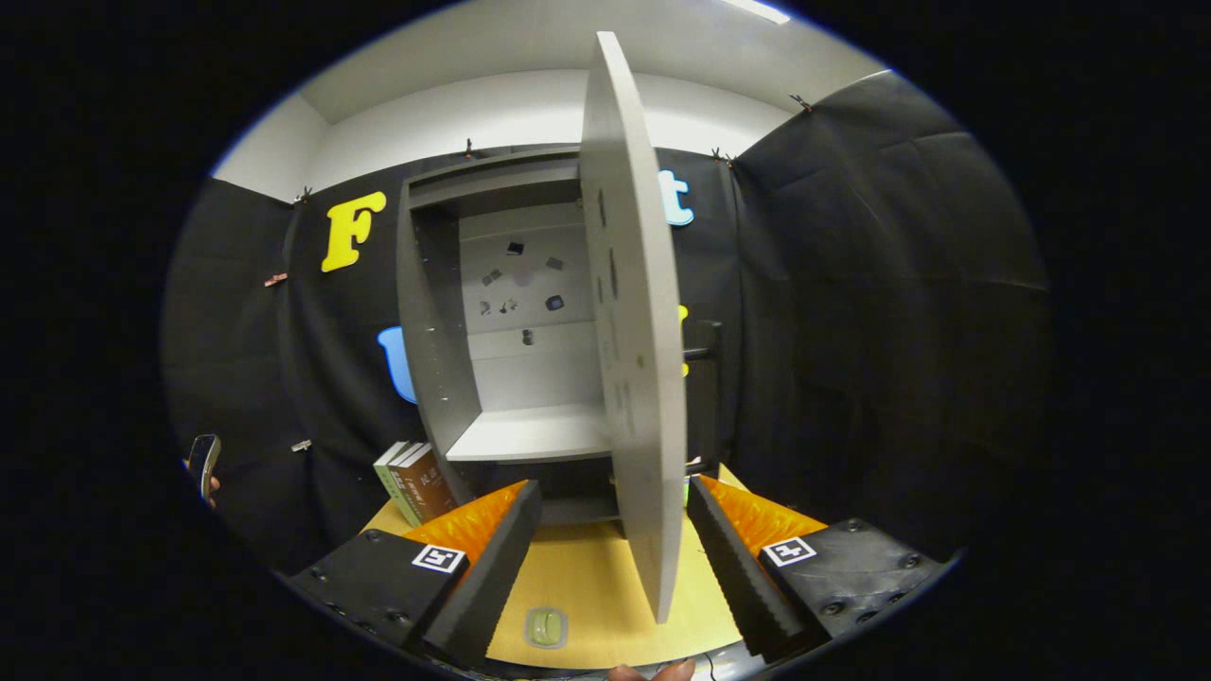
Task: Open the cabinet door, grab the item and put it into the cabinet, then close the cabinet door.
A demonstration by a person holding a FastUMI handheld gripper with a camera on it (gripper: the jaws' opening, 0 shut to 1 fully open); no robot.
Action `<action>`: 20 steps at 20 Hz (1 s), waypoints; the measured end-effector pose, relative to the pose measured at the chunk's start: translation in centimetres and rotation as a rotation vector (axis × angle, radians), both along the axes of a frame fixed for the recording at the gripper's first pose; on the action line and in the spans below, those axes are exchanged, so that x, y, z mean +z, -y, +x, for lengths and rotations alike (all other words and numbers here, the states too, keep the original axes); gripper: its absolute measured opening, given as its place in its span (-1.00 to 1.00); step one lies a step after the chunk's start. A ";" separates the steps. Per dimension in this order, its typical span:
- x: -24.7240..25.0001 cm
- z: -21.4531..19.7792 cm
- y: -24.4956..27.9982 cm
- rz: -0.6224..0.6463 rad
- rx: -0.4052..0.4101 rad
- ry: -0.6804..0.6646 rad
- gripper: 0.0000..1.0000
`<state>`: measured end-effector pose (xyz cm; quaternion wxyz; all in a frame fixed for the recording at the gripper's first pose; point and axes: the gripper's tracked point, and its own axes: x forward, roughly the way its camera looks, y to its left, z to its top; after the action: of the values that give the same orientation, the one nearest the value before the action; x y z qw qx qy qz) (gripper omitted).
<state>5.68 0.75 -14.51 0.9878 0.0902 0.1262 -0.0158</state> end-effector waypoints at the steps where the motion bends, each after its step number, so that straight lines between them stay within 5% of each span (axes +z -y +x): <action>1: -0.9 -0.4 -1.1 -0.001 0.028 -0.022 0.96; 7: -6.7 1.0 -9.5 -0.004 0.224 -0.112 0.97; 13: -14.3 2.9 -13.5 0.015 0.269 -0.257 0.97; 20: -30.6 2.2 -16.5 0.012 0.300 -0.575 0.98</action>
<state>7.85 17.30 -45.10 0.9025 0.0683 0.4119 0.1061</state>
